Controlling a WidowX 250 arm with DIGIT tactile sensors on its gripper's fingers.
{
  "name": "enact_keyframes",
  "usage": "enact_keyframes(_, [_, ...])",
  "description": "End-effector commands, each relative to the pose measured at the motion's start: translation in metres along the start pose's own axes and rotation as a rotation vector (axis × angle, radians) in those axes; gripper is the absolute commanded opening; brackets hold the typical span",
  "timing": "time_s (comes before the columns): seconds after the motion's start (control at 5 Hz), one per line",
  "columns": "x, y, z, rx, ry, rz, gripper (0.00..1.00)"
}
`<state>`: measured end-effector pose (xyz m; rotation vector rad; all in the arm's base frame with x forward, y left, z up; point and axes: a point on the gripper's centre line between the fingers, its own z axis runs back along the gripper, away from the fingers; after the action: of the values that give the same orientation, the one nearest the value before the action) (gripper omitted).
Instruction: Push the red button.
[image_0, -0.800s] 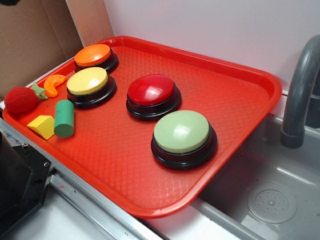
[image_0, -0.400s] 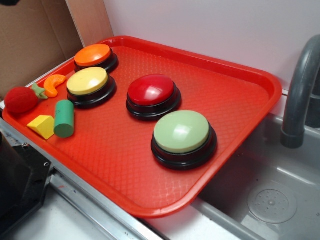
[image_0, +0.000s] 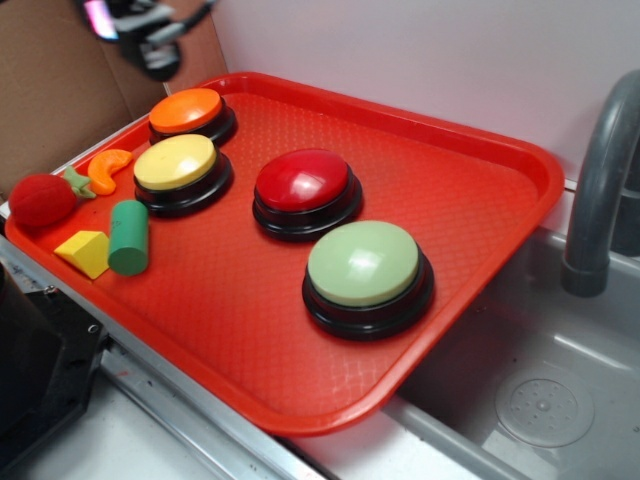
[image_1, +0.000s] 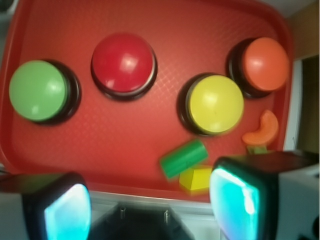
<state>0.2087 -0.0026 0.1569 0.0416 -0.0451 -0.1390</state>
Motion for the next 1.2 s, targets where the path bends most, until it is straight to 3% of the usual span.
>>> enact_keyframes(0.0, [0.063, 0.008, -0.054, 0.076, -0.117, 0.018, 1.00])
enact_keyframes(0.4, [0.084, -0.024, -0.108, -0.039, -0.037, 0.018, 1.00])
enact_keyframes(0.6, [0.087, -0.029, -0.117, -0.045, 0.040, 0.027, 1.00])
enact_keyframes(0.8, [0.082, -0.025, -0.104, -0.061, 0.017, 0.014, 1.00])
enact_keyframes(1.0, [0.067, -0.024, -0.053, -0.018, -0.058, 0.007, 1.00])
